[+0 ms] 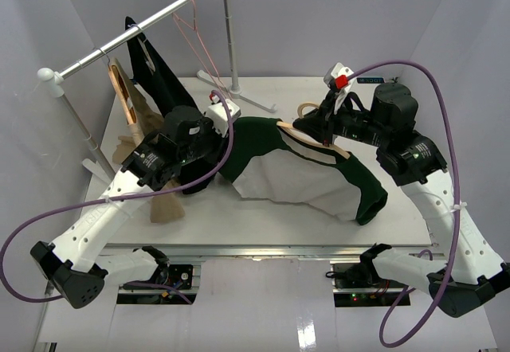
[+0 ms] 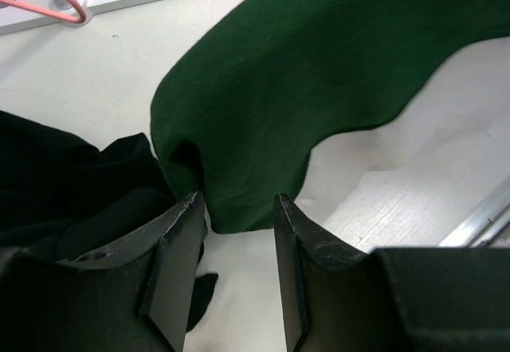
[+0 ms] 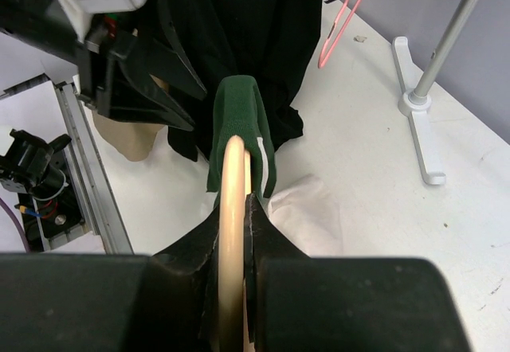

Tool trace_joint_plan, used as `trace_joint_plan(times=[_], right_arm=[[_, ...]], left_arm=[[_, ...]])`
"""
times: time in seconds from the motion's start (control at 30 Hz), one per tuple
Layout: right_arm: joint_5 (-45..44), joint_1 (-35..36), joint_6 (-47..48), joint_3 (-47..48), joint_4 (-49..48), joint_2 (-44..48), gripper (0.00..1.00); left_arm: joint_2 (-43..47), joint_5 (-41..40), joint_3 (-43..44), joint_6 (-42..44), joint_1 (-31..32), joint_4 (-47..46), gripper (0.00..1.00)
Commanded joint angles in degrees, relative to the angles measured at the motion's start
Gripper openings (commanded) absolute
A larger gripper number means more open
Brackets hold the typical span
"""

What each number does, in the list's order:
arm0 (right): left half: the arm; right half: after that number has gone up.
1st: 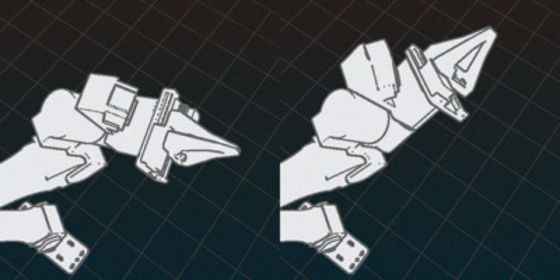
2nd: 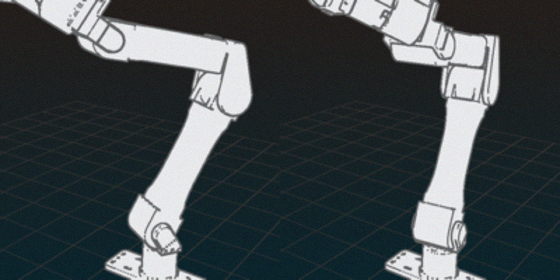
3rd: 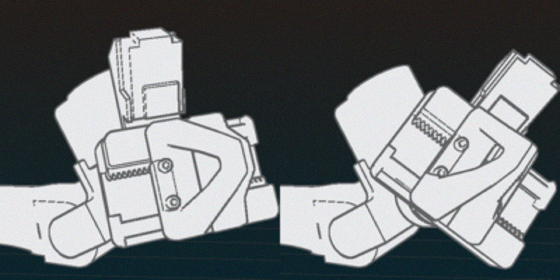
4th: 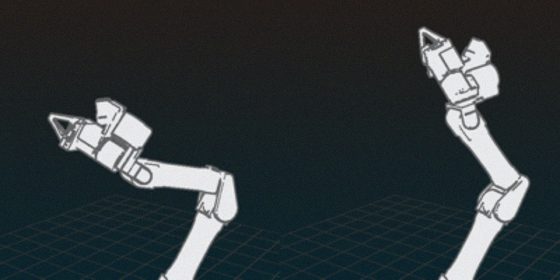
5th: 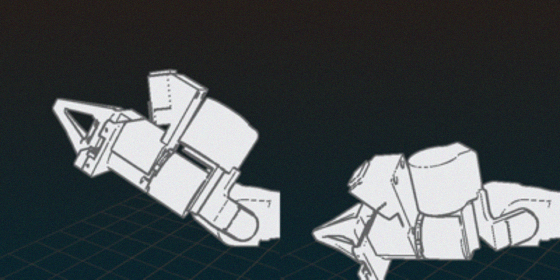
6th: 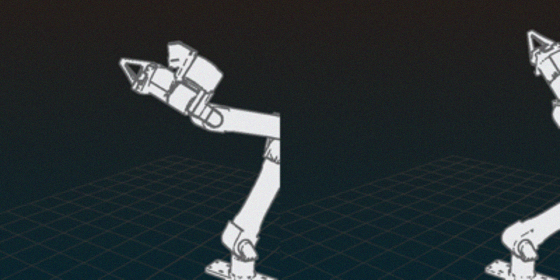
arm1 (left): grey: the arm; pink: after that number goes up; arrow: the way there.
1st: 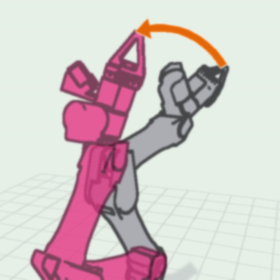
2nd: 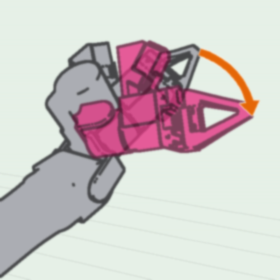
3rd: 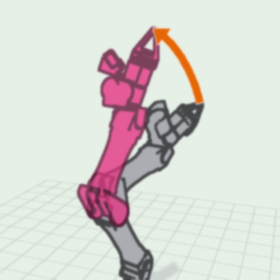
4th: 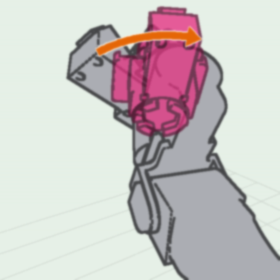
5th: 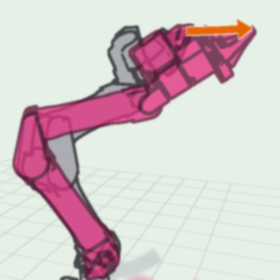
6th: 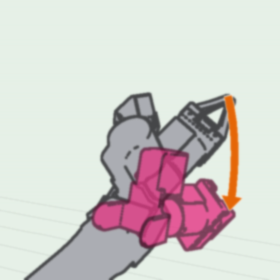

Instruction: Place the t-shirt on the hanger

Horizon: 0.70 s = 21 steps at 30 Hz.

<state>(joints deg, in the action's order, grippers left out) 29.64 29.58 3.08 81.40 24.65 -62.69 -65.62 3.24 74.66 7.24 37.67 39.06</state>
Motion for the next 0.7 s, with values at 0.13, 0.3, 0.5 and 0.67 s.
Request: trace_joint_plan(times=[0.13, 0.3, 0.5, 0.67], right_arm=[[-0.01, -0.32, -1.32, 4.24, -1.77, 2.40, 0.08], [-0.02, -0.32, -1.39, 3.67, -1.99, 2.75, 0.08], [-0.28, -0.32, -1.24, 3.59, -2.06, 3.10, 0.08], [-0.73, -0.32, -1.15, 3.83, -2.00, 3.58, 0.08]], left_arm=[[0.32, -7.55, -2.88, -1.35, 0.12, -9.58, 0.50], [0.48, -5.58, -3.38, -2.26, 0.05, -12.04, 0.50], [-0.69, 0.21, -3.42, -4.47, 0.12, -13.26, 0.50], [-1.65, 3.27, -3.20, -8.20, 0.12, -13.10, 0.48]])
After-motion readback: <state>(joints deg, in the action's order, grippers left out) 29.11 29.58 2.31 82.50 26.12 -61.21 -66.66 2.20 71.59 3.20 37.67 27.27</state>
